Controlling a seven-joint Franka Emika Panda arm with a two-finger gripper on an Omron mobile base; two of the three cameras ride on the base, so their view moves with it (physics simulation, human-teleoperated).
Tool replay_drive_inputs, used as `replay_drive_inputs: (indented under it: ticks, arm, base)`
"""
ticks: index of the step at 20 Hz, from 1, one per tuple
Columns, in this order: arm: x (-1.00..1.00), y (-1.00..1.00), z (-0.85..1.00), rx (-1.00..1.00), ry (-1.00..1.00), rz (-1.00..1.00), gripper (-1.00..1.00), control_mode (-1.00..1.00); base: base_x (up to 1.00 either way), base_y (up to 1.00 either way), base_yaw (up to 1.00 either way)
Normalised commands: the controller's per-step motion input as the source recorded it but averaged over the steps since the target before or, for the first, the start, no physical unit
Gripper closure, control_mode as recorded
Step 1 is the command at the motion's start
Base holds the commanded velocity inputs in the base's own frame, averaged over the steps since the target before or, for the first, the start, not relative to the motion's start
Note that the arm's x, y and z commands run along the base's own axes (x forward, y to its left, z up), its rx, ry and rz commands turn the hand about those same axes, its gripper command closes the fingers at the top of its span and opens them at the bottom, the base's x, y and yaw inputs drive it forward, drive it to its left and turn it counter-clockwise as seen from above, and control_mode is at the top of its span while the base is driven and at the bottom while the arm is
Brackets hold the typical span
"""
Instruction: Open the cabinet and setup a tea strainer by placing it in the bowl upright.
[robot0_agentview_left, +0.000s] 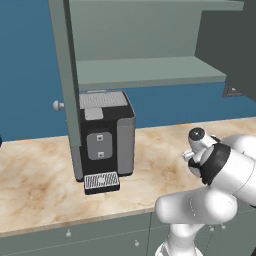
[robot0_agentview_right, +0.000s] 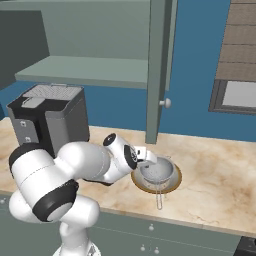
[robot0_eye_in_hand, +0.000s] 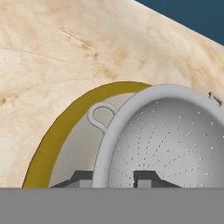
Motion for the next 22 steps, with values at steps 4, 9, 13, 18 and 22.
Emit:
replay_drive_inputs:
  ticks: [4, 9, 13, 18, 22]
  arm:
    - [0.00, 0.00, -0.04, 0.00, 0.00, 0.02, -1.00, -1.00]
    - [0.00, 0.00, 0.00, 0.00, 0.00, 0.00, -1.00, -1.00]
    - [0.00, 0.00, 0.00, 0.00, 0.00, 0.00, -1.00, -1.00]
    - [0.00, 0.00, 0.00, 0.00, 0.00, 0.00, -1.00, -1.00]
    - [-0.03, 0.00, 0.29, 0.00, 0.00, 0.00, -1.00, -1.00]
  base:
    - [0.00, 0.00, 0.00]
    - [0.00, 0.00, 0.00]
    - [0.00, 0.00, 0.00]
    - [0.00, 0.00, 0.00]
    - [0.00, 0.00, 0.00]
